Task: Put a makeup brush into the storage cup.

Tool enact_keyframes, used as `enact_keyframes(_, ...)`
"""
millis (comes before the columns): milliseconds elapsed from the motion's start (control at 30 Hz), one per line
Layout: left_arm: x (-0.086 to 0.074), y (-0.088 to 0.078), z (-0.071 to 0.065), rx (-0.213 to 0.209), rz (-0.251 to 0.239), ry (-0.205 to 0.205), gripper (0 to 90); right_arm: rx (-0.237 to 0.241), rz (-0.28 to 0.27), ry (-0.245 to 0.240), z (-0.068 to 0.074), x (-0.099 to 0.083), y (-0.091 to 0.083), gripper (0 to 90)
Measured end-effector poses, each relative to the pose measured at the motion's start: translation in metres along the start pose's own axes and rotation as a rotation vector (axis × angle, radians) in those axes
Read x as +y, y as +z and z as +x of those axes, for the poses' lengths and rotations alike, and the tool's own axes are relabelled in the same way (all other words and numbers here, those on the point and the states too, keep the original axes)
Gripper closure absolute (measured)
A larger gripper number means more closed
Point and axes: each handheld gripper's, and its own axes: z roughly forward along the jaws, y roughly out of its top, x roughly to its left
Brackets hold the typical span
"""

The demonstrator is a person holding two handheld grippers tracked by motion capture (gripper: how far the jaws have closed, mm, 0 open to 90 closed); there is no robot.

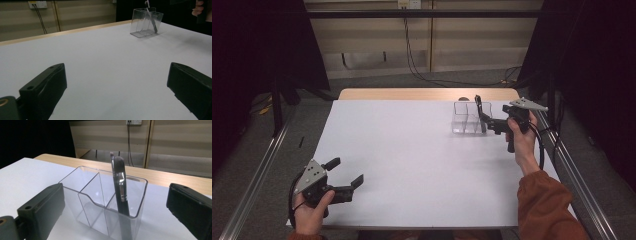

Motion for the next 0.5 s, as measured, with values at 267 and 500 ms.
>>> enact_keyframes(267,0.0,0.0,0.0,0.0,-0.002,0.0,2.5,-0.011,-0.022,0.009,0.005,-0.007,-0.014,2.5)
enact_keyframes(500,0.0,-0.001,0.0,0.003,-0.005,0.001,2.5,-0.01,-0.013,-0.022,0.005,-0.009,-0.027,2.0)
